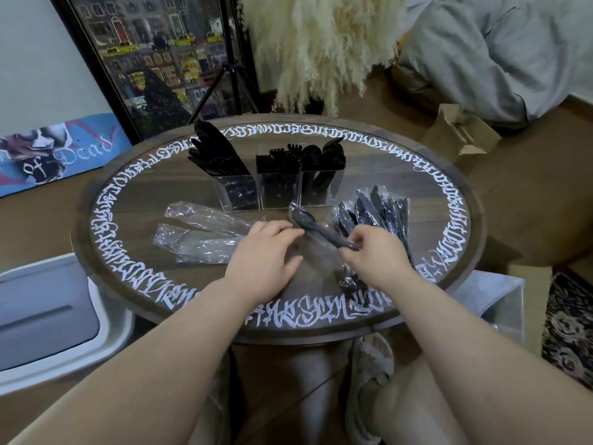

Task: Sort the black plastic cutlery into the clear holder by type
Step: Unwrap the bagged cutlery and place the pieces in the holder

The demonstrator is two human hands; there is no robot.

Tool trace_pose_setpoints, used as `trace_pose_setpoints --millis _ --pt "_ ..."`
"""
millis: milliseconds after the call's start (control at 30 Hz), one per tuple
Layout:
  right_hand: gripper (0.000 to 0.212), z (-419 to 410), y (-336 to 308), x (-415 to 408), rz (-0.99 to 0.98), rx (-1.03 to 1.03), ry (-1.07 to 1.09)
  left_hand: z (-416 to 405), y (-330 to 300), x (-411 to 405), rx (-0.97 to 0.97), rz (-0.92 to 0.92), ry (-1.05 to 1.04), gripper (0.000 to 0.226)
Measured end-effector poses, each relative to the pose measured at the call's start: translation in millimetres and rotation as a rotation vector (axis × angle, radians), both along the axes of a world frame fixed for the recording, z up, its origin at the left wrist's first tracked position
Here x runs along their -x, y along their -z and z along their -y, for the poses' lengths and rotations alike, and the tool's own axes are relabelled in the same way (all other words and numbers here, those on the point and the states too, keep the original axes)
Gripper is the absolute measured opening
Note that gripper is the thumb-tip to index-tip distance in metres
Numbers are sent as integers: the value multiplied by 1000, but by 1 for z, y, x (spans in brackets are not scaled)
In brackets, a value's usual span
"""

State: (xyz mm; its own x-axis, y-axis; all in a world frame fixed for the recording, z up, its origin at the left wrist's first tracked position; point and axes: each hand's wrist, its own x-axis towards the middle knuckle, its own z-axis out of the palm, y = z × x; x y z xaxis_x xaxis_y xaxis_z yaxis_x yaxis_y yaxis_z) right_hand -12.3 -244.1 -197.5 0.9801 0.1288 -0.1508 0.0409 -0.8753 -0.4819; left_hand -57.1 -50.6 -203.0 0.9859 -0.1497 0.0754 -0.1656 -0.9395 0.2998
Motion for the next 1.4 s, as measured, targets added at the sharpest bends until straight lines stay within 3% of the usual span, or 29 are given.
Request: trace_pose_setpoints --millis 200,333,533,667,767,900,1033,1200,1400 --pt "19 -3 -8 5 122 -258 13 -1 -2 -6 123 239 -47 57" --pt "20 -13 -10 9 217 -412 -79 -1 -7 -6 44 330 -68 58" --pt "18 -27 -8 11 285 -452 -205 -17 -18 -1 2 283 -175 13" --pt "10 -35 -16 16 132 -562 -176 -28 -19 6 7 167 -205 13" --pt "28 -40 -23 14 -34 -635 17 -36 -21 10 26 162 -198 19" --pt "8 -46 -29 10 -223 -793 85 -43 -23 18 88 167 -206 20" --pt "26 -57 -27 11 -252 -934 81 -51 -20 23 103 161 -173 21" --pt "32 -67 -16 15 -261 -987 49 -59 -17 25 63 117 -116 56" --pt "36 -77 -3 14 -302 -1029 98 -68 -13 23 69 34 -89 49"
